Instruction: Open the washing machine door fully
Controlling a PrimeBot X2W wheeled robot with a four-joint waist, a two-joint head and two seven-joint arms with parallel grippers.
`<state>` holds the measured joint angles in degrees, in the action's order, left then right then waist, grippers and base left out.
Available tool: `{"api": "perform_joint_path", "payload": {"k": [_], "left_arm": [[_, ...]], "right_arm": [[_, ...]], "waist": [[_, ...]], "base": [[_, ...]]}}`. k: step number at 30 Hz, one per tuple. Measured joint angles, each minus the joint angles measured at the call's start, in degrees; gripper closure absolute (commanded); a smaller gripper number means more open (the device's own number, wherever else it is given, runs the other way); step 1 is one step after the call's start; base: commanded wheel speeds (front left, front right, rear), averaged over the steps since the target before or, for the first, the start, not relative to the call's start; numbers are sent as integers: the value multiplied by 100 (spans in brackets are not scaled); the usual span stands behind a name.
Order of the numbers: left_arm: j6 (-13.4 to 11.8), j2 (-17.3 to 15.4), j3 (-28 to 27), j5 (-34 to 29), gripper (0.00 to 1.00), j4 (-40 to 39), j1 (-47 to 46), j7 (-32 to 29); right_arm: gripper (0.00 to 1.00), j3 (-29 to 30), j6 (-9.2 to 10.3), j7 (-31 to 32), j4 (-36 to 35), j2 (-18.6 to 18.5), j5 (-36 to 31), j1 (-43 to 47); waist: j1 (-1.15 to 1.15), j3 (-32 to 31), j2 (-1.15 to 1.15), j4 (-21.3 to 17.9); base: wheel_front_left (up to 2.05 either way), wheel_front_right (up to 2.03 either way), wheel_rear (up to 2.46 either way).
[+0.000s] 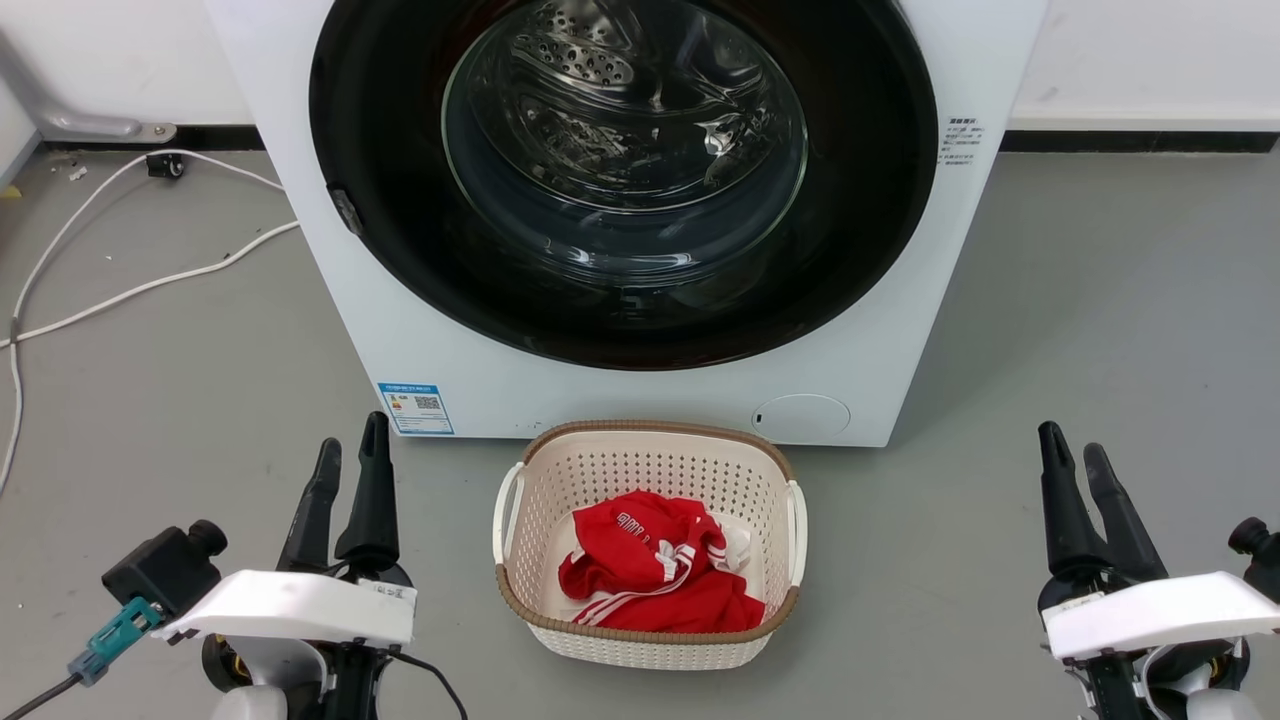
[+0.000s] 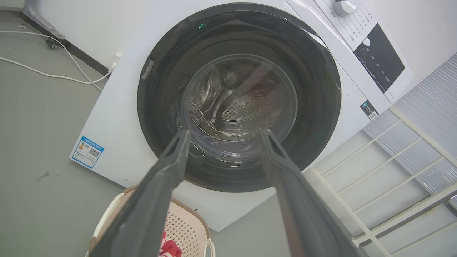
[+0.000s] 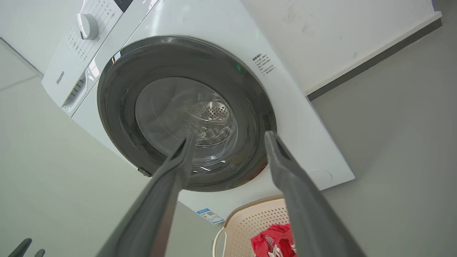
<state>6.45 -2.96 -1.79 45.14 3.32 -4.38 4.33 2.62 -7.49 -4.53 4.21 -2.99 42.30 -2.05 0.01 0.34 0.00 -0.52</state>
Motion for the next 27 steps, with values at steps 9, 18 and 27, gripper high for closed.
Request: {"api": "perform_joint_path", "payload": {"k": [9,18,27], "left_arm": [[-130,-87,167,-776,0,12,52,167],[-257,-186,332,-1404,0,63,57,305],[-393,-282,460,-1951,0,73,57,450]], "right_arm": [[0,-48,0,-108,-16,0,-820,69],[0,-120,0,-153,-76,0,-1501,92],[0,-137,0,-175,-132,0,-2072,118]], "waist": [[0,-26,0,-15],[0,-27,0,-14],[0,-24,0,-16]], "base": [[0,0,0],[0,0,0],[0,0,0]]}}
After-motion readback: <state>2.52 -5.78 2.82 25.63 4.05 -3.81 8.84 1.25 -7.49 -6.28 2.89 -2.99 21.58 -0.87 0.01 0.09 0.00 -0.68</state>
